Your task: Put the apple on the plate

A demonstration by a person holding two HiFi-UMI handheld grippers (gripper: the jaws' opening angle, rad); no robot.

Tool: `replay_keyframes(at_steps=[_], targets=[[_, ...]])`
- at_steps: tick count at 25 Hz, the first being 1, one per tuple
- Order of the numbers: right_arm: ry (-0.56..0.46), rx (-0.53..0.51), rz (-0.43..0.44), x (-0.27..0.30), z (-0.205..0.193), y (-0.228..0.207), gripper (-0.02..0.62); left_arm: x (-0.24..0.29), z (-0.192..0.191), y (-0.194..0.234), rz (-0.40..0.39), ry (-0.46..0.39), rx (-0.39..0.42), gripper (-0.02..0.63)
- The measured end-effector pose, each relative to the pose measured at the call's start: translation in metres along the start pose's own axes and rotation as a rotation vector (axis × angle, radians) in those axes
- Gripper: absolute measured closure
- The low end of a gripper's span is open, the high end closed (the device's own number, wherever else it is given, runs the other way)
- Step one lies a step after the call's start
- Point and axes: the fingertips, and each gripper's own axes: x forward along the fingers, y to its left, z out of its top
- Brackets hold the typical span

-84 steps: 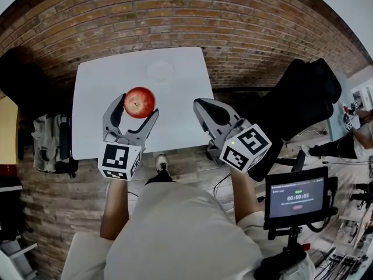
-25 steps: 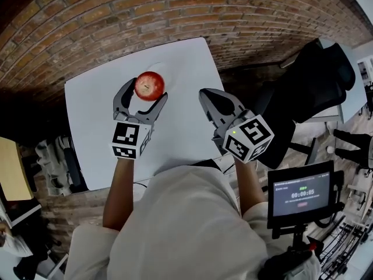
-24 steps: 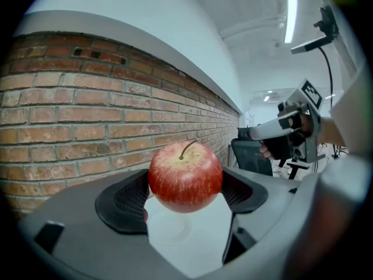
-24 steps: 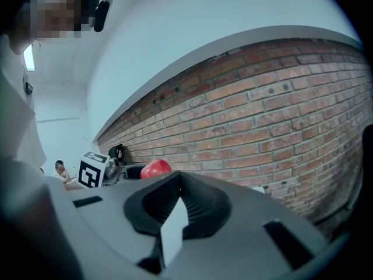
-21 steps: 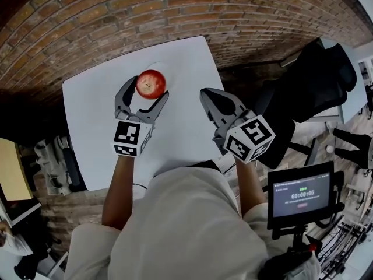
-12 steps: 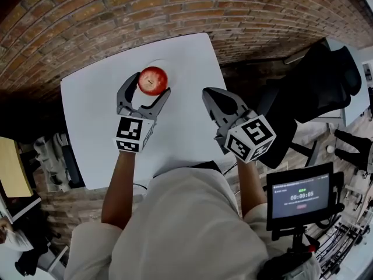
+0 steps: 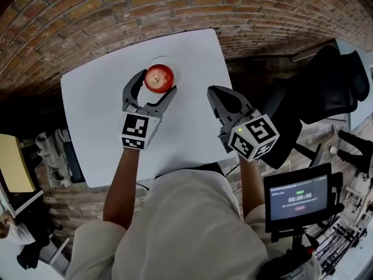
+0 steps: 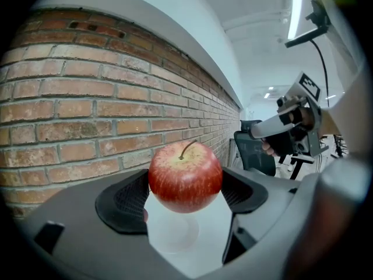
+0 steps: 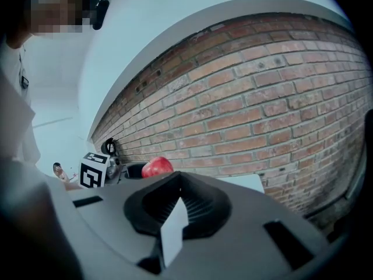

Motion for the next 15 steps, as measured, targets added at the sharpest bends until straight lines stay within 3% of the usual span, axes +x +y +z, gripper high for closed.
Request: replay_keyframes(at_steps=[15], targets=[[0.052, 0.025, -0.011, 0.017, -0.019, -0.018, 0.592, 0.031, -0.035, 0.012, -0.019, 0.086, -0.039, 0.216]])
